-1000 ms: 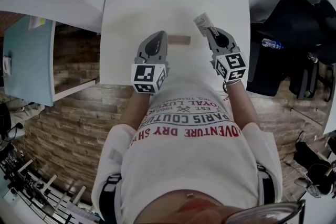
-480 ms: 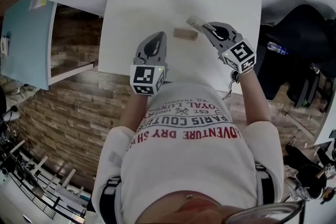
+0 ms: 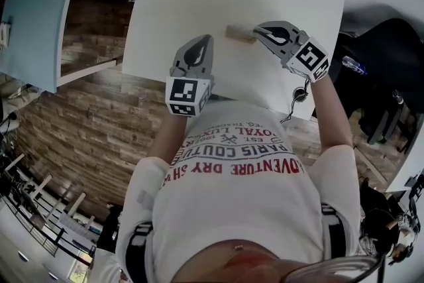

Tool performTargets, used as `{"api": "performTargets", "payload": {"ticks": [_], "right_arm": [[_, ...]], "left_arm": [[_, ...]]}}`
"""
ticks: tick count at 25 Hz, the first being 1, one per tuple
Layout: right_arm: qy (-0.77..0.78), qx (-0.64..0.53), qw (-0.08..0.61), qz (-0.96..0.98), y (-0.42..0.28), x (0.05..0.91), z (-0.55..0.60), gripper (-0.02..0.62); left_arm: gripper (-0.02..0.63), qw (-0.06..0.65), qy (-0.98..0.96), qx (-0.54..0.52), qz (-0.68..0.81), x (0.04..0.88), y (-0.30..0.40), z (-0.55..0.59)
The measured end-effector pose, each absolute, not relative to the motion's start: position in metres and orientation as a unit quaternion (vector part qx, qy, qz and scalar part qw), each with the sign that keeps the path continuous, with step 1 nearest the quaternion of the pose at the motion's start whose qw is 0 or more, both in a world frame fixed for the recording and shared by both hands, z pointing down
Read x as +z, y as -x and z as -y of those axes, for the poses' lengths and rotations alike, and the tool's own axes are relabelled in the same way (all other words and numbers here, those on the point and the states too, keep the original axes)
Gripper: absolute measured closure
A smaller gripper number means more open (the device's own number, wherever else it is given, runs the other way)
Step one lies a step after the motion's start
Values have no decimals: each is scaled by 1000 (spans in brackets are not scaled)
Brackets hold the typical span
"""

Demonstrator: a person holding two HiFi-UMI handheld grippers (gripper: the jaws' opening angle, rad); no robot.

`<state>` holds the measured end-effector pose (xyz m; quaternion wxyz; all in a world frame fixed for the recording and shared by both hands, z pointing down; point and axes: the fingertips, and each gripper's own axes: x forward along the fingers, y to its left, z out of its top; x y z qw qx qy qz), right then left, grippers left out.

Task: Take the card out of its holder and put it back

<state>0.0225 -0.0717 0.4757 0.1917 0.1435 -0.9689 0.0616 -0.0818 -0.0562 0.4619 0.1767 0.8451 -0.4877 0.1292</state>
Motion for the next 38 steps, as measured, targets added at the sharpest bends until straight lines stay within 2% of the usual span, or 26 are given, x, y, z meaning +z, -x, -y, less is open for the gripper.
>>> {"api": "performTargets", "payload": {"ticks": [21,38], "right_arm": [[-95,50,225,969,-10,495,70,561],[-111,96,222,964,-16,545,76,560]], "left_arm": [[580,193,-831,133,504,471,94,58],[580,196,-826,151,506,479,93,63]]}}
